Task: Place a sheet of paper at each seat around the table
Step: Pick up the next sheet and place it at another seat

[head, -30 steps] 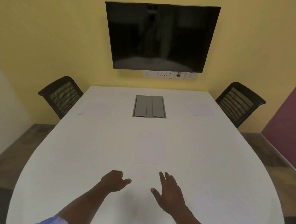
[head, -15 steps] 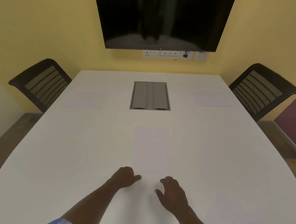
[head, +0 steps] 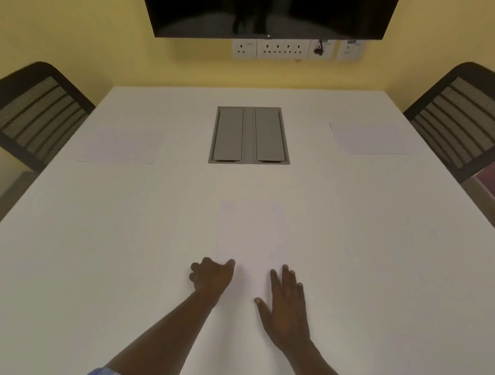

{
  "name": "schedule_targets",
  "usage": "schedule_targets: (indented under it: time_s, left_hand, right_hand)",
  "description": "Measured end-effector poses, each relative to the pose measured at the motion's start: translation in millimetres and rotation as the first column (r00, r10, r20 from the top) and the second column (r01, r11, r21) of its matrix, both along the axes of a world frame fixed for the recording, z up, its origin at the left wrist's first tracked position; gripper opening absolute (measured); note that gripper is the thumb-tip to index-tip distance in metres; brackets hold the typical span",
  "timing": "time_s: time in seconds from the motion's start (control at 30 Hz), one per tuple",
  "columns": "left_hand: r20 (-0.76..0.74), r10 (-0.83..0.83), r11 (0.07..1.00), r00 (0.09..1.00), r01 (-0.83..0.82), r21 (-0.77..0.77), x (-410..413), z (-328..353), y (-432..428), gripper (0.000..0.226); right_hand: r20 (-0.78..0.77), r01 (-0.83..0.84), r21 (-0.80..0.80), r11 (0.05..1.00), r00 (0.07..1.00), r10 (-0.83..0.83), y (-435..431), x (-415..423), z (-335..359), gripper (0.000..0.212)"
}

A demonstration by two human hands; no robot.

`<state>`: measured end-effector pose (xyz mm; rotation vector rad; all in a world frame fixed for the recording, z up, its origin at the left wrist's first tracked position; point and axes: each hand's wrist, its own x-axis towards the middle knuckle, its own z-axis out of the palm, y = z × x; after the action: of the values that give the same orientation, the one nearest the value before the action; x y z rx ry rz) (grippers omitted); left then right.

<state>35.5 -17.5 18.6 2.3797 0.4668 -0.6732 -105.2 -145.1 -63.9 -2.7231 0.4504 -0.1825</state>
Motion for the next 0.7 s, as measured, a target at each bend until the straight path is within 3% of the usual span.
schedule_targets:
  time_s: [0.23, 0.6, 0.7]
  left_hand:
    - [-0.024, 0.149, 0.987, 0.989, -0.15, -0.055, 10.0, -5.7, -12.3, 0.069]
    - [-0.057, 0.161, 0.983, 0.985, -0.165, -0.075, 12.3, 0.0, -18.2, 0.065]
    - [-0.083, 0.186, 0.97, 0.979, -0.197, -0.145, 11.8, -0.1, -24.5, 0.066]
  right_hand:
    - [0.054, 0.022, -0.014, 1.0, 0.998, -0.021, 0.0, -1.7, -25.5, 0.072]
    - [0.049, 0.034, -0.038, 0.999, 0.998, -0.032, 0.0, -2.0, -26.6, 0.072]
    - [0.06, 0.031, -0.042, 0.999, 0.998, -0.028, 0.0, -1.7, -26.5, 0.071]
